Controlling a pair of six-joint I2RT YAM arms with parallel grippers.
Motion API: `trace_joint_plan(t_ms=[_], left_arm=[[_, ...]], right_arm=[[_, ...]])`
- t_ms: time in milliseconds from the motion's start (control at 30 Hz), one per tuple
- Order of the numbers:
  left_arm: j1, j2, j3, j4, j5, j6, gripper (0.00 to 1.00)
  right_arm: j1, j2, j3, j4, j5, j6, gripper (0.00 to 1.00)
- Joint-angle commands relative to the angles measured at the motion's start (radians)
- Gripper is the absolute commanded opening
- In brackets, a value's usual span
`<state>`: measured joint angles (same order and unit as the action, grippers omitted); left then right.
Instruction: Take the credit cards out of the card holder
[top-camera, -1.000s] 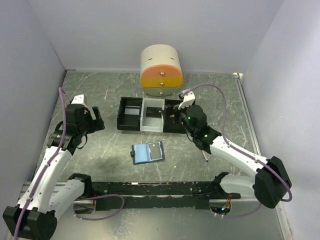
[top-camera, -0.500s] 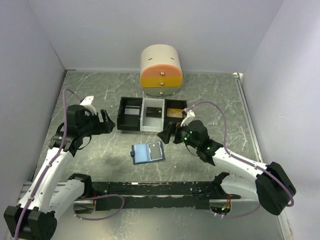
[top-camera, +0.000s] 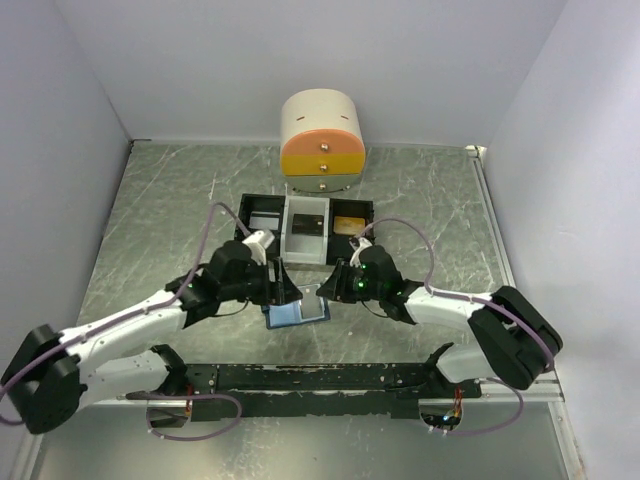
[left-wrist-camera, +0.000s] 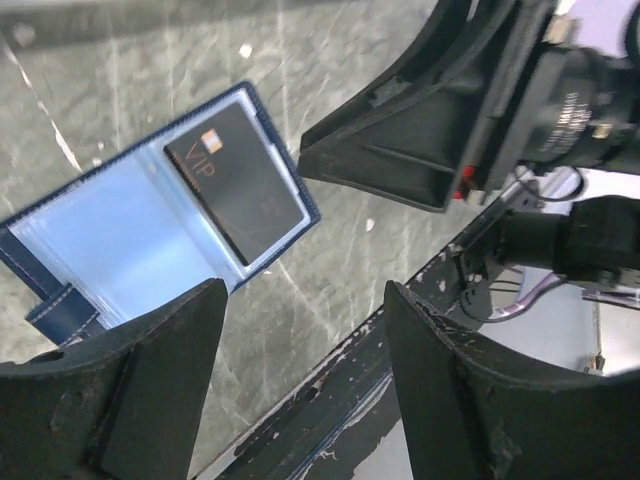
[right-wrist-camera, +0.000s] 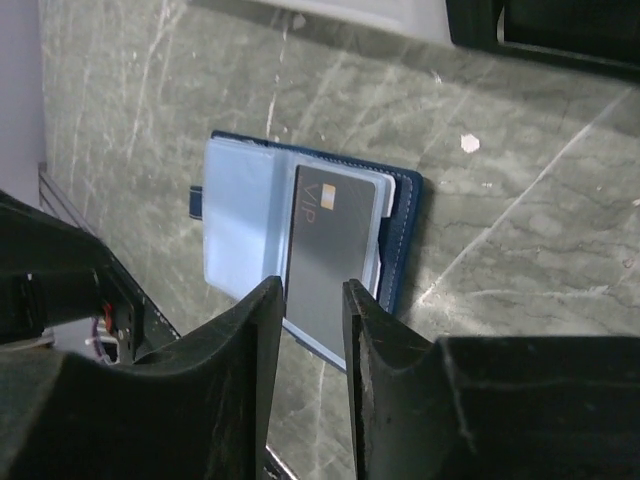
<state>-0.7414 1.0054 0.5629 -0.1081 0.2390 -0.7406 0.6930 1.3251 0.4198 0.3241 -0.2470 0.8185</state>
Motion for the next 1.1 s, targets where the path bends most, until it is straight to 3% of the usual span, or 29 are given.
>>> trace_joint_plan(t_ms=[0, 167, 433, 767, 933, 1067], left_arm=[[-0.084, 0.113, -0.02, 0.135, -0.171, -0.13, 0.74], [-0.16, 0.214, 0.01, 0.113, -0.286, -0.2, 0.7], [-0.18, 0.348, 0.031, 0.171, -0.286, -0.257, 0.64], [-0.197, 0.354, -0.003, 0.157, -0.383, -0.307, 0.54], [-0.209, 0.37, 0.011, 0.13, -0.413, -0.293, 0.5], [-0.219, 0.363, -0.008, 0.165, -0.409, -0.303, 0.5]], right_arm=[[-0.001, 0.05, 0.026, 0.015, -0.073, 0.027, 0.31], [-0.001, 0.083, 0.025, -0.006, -0.074, 0.03, 0.31], [-0.001, 0.149, 0.032, 0.005, -0.081, 0.029, 0.31], [-0.001, 0.051, 0.07, -0.094, -0.035, -0.036, 0.29], [0.004, 0.109, 0.09, -0.034, -0.146, -0.015, 0.28], [0.011, 0.157, 0.088, -0.035, -0.1, 0.013, 0.27]])
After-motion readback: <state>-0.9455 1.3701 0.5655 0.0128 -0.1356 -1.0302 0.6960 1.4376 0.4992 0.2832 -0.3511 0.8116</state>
